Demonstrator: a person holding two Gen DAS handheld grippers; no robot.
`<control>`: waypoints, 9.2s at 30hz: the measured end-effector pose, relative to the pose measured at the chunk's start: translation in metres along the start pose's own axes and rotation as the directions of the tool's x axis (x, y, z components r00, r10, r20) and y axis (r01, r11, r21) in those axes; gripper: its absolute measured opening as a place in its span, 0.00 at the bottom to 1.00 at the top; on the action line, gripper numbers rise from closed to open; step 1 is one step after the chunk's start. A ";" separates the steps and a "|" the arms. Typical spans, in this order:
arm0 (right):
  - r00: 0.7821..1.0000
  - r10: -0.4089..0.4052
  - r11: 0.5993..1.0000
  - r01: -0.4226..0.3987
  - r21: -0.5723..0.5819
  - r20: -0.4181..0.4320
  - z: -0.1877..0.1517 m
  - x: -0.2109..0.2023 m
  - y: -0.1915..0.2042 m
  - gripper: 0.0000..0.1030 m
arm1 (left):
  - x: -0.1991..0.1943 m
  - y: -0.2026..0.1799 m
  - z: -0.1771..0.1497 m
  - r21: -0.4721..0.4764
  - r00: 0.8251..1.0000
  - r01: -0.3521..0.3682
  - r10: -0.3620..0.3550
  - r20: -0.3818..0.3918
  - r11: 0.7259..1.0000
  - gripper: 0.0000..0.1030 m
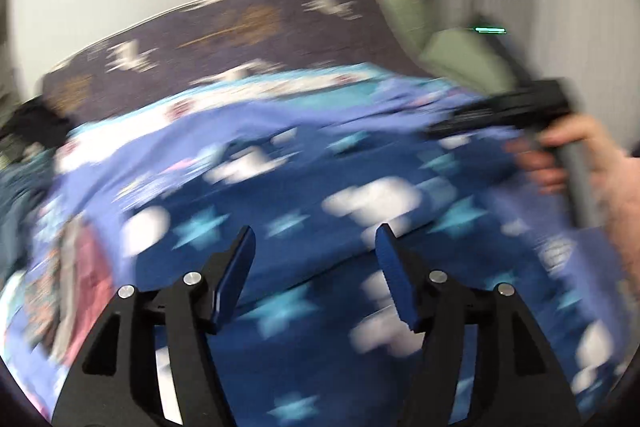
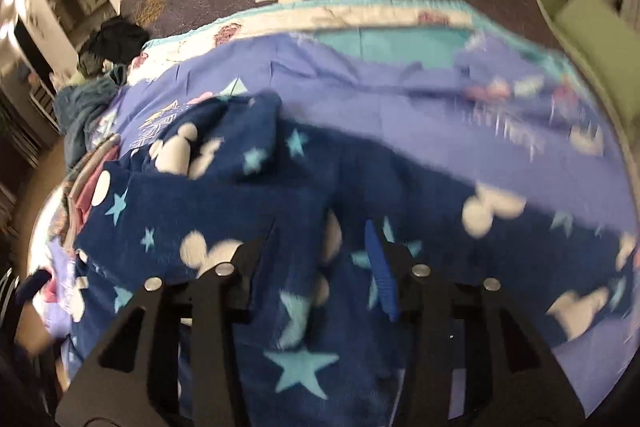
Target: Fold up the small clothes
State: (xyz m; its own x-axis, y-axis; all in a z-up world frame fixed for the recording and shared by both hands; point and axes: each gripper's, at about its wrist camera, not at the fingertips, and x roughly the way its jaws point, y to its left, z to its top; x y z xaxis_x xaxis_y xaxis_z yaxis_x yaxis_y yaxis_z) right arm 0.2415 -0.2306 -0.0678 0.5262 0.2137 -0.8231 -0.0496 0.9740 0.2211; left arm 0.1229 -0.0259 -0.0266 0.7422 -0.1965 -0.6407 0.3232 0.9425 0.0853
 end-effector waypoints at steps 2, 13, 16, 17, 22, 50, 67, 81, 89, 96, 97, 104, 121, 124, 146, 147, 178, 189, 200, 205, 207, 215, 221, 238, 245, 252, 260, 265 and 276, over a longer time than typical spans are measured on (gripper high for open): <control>0.999 0.037 0.999 -0.037 0.015 -0.010 -0.016 0.000 -0.006 0.45 | 0.005 0.038 -0.017 -0.024 0.993 -0.113 0.112 -0.045 0.993 0.61; 0.986 0.162 0.976 -0.166 -0.138 -0.040 -0.064 0.001 0.055 0.45 | 0.045 0.141 -0.081 -0.147 0.925 -0.322 0.278 -0.260 0.935 0.65; 0.994 0.038 0.989 -0.052 -0.138 -0.100 -0.070 0.033 0.059 0.41 | 0.050 0.155 -0.087 -0.193 0.913 -0.355 0.295 -0.282 0.915 0.74; 0.996 0.035 0.990 -0.047 -0.136 -0.087 -0.071 0.034 0.060 0.41 | 0.049 0.159 -0.090 -0.219 0.916 -0.350 0.283 -0.284 0.911 0.74; 0.999 0.028 0.986 -0.034 -0.164 -0.038 -0.071 0.011 0.079 0.45 | 0.036 0.159 -0.090 -0.273 0.929 -0.338 0.275 -0.246 0.901 0.63; 0.972 0.155 0.825 -0.227 -0.517 -0.178 0.031 0.184 0.385 0.00 | 0.037 0.137 -0.098 -0.002 0.968 -0.233 0.232 -0.100 0.972 0.11; 0.986 0.086 0.991 -0.100 -0.090 -0.146 -0.048 0.076 0.122 0.26 | 0.074 0.088 -0.055 -0.057 0.975 -0.090 0.076 -0.207 0.994 0.46; 0.973 0.172 0.980 -0.186 0.075 0.154 -0.059 -0.027 0.030 0.58 | 0.035 0.071 -0.022 -0.115 0.983 -0.110 0.091 -0.157 0.987 0.45; 0.961 -0.069 0.640 -0.163 0.751 0.267 -0.136 -0.086 -0.242 0.60 | 0.062 0.015 0.009 -0.106 0.993 -0.003 -0.009 -0.120 0.994 0.51; 0.948 -0.185 0.431 -0.157 0.888 0.258 -0.195 -0.084 -0.334 0.65 | 0.103 0.002 0.003 -0.121 0.980 0.005 -0.028 -0.195 0.993 0.55; 0.940 -0.190 0.408 -0.186 0.894 0.282 -0.196 -0.082 -0.340 0.68 | 0.106 0.005 0.001 -0.136 0.979 0.006 -0.033 -0.199 0.991 0.58; 0.926 -0.241 0.344 -0.200 0.917 0.292 -0.185 -0.064 -0.366 0.20 | 0.112 0.009 -0.005 -0.176 0.979 0.026 -0.061 -0.194 0.984 0.59; 0.847 0.217 0.946 -0.304 0.108 0.485 -0.020 -0.118 -0.034 0.08 | 0.094 0.037 -0.007 -0.341 0.971 0.167 -0.214 -0.106 0.925 0.59; 0.876 0.331 0.943 -0.325 -0.076 0.350 -0.029 -0.079 0.045 0.08 | 0.079 0.057 -0.011 -0.418 0.958 0.236 -0.283 -0.054 0.877 0.59; 0.978 0.147 0.901 -0.071 -0.427 0.148 -0.118 0.014 0.146 0.09 | 0.124 0.061 0.006 -0.675 0.821 0.390 -0.569 -0.053 0.626 0.53; 0.977 0.146 0.894 -0.064 -0.444 0.153 -0.119 0.013 0.150 0.09 | 0.127 0.059 0.010 -0.668 0.814 0.399 -0.578 -0.058 0.629 0.34; 0.969 0.063 0.991 -0.032 -0.130 0.241 -0.089 -0.038 0.037 0.29 | 0.035 0.162 0.028 -0.399 0.981 0.156 -0.190 -0.046 0.904 0.14; 0.969 -0.159 0.967 0.191 -0.166 0.189 -0.103 0.020 0.079 0.11 | 0.039 0.158 0.034 -0.439 0.984 0.149 -0.178 -0.025 0.886 0.13; 0.982 -0.176 0.984 0.174 0.032 0.072 -0.117 -0.015 0.031 0.17 | 0.054 0.163 0.012 -0.355 0.990 0.060 -0.101 -0.100 0.933 0.19; 0.976 -0.087 0.994 0.099 -0.052 0.200 -0.102 -0.052 0.058 0.25 | 0.061 0.172 -0.003 -0.336 0.985 -0.109 0.056 -0.164 0.935 0.21; 0.968 -0.065 0.991 0.092 -0.102 0.242 -0.091 -0.052 0.069 0.26 | 0.051 0.165 0.004 -0.351 0.994 -0.044 0.007 -0.106 0.935 0.21; 0.990 -0.139 0.981 0.143 -0.133 0.038 -0.086 0.026 0.069 0.34 | 0.098 0.088 -0.017 -0.052 0.980 -0.056 0.045 -0.193 0.997 0.39; 0.994 -0.021 0.993 0.033 -0.111 0.103 -0.036 -0.012 0.076 0.55 | 0.075 0.109 0.036 -0.225 0.992 0.092 -0.109 -0.065 0.970 0.47; 0.998 0.044 0.993 -0.047 0.105 0.033 0.058 0.079 0.043 0.04 | 0.190 0.112 0.084 -0.329 0.964 0.084 -0.160 -0.214 0.941 0.06; 0.998 -0.064 0.998 0.064 0.015 -0.016 0.038 0.112 0.046 0.10 | 0.201 0.098 0.068 -0.209 0.963 -0.012 -0.045 -0.266 0.978 0.11; 0.987 -0.013 0.997 0.026 -0.077 0.160 -0.015 0.003 0.057 0.31 | 0.086 0.092 0.068 -0.135 0.999 -0.002 -0.004 -0.045 0.991 0.56; 0.994 0.010 0.986 0.007 -0.164 0.105 -0.136 -0.064 0.036 0.43 | -0.020 0.097 -0.040 -0.170 0.999 0.021 -0.027 -0.032 0.985 0.68; 0.996 0.065 0.989 -0.057 -0.138 0.054 -0.186 -0.082 0.046 0.35 | -0.052 0.090 -0.091 -0.186 0.998 0.032 -0.042 -0.051 0.982 0.68; 0.908 0.398 0.880 -0.419 -0.223 -0.132 -0.286 -0.113 0.129 0.33 | -0.131 0.036 -0.150 -0.065 0.998 0.058 -0.057 0.019 0.996 0.80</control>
State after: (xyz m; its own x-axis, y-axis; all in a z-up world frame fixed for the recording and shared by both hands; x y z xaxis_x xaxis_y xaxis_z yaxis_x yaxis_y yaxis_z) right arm -0.0669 -0.1072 -0.0958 0.3455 0.5918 -0.7283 -0.4535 0.7847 0.4226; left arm -0.0502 0.0738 -0.0541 0.7338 -0.2553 -0.6296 0.3269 0.9451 -0.0022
